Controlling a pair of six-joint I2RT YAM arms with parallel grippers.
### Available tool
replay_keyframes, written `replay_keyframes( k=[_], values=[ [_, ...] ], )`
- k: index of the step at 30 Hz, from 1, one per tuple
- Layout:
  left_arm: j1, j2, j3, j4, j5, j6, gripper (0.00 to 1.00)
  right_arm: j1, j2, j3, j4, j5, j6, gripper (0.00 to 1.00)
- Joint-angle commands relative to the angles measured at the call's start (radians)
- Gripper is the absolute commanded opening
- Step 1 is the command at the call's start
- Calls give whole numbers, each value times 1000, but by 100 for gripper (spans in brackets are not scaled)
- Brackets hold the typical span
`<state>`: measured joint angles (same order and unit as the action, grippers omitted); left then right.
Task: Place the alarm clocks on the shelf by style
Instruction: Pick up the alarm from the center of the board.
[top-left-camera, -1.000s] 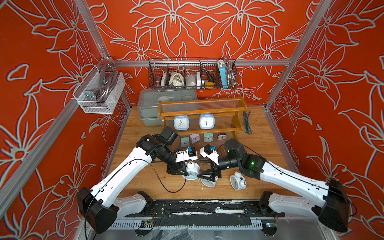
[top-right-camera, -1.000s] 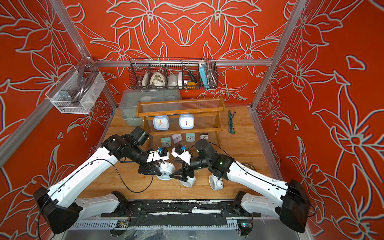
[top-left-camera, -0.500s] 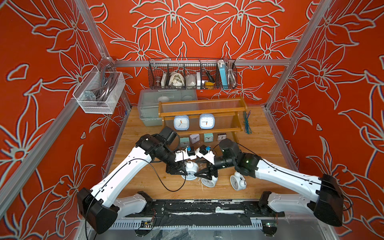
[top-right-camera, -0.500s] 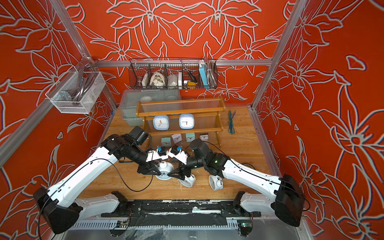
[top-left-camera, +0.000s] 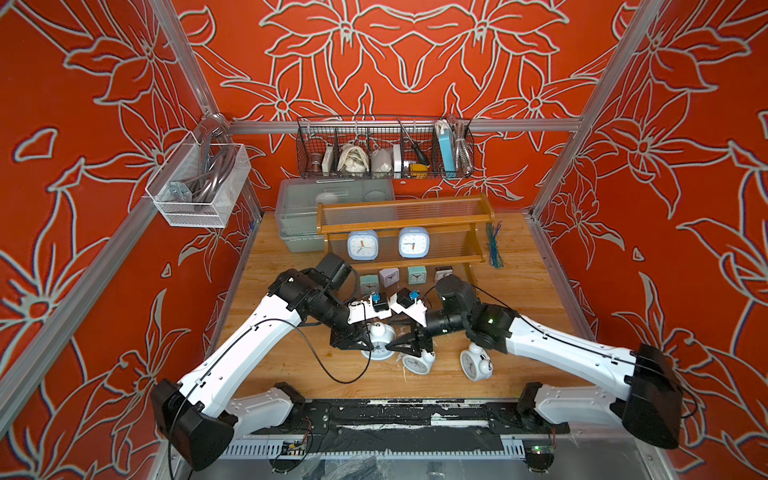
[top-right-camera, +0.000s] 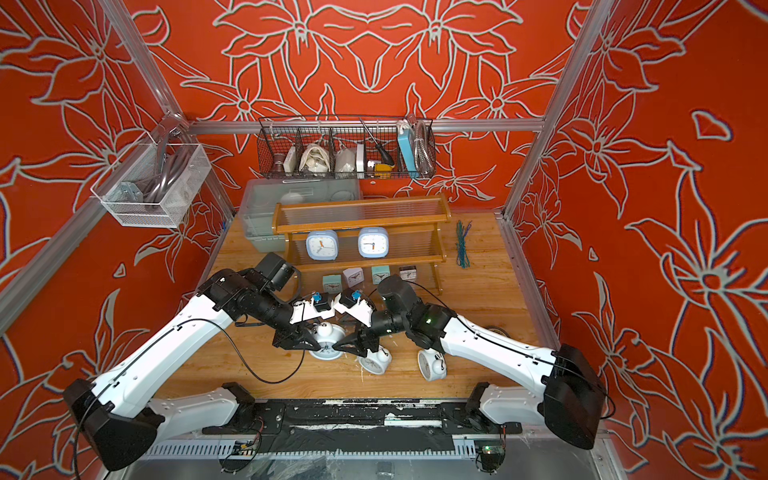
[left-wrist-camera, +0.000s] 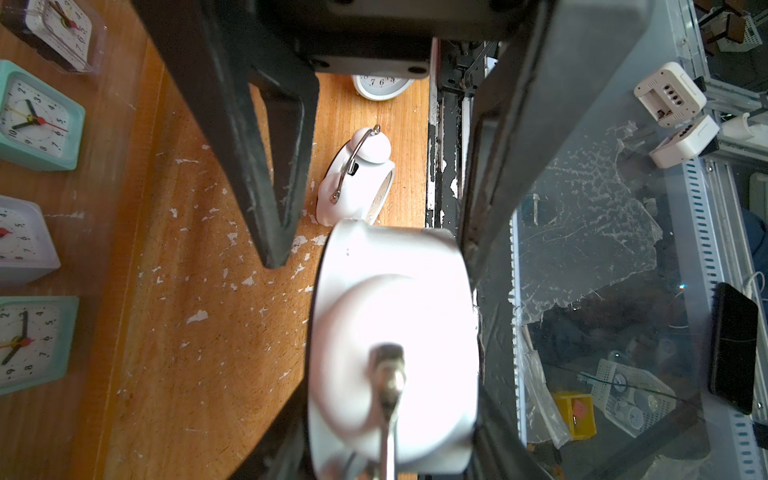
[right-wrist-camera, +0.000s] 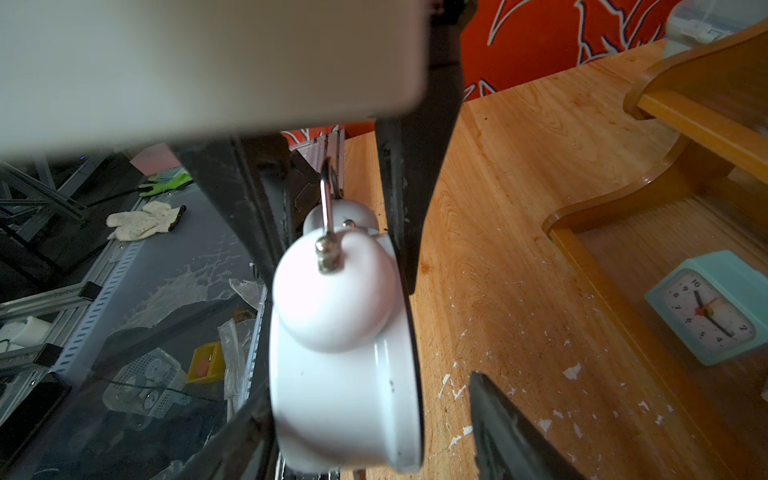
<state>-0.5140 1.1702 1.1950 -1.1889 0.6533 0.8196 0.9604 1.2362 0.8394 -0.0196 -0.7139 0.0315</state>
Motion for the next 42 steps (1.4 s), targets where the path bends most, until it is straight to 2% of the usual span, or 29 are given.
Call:
replay_keyframes(
  k=[1,7,9,12,14,18,22,28,33,37,42],
  values=[
    [-15,-10,25,66,112,-3,35,18,34,24,24,-7,-10,71],
    [-14,-17,23,76,114,-13,37,18,14,15,34,-15,-18,55],
    [-14,-21,17,91,108,-13,44,17,-8,1,42,-1,-17,52],
    [-8,-23,15,117,100,-69,63,14,-50,-23,50,24,-12,51],
    [3,-23,17,136,102,-94,71,8,-80,-43,64,36,-1,50],
    [52,-28,20,187,142,-145,81,-20,-141,-96,130,68,63,46],
    [91,-23,25,224,210,-185,84,-55,-191,-151,235,92,174,44],
    [165,2,23,293,402,-271,86,-113,-282,-220,389,159,411,44],
    [227,26,4,479,545,-477,89,-146,-356,-266,506,229,595,45],
    [236,43,-13,608,592,-604,90,-156,-373,-266,562,251,689,44],
    [235,49,-26,640,625,-632,90,-155,-375,-253,592,254,739,44]
  ],
)
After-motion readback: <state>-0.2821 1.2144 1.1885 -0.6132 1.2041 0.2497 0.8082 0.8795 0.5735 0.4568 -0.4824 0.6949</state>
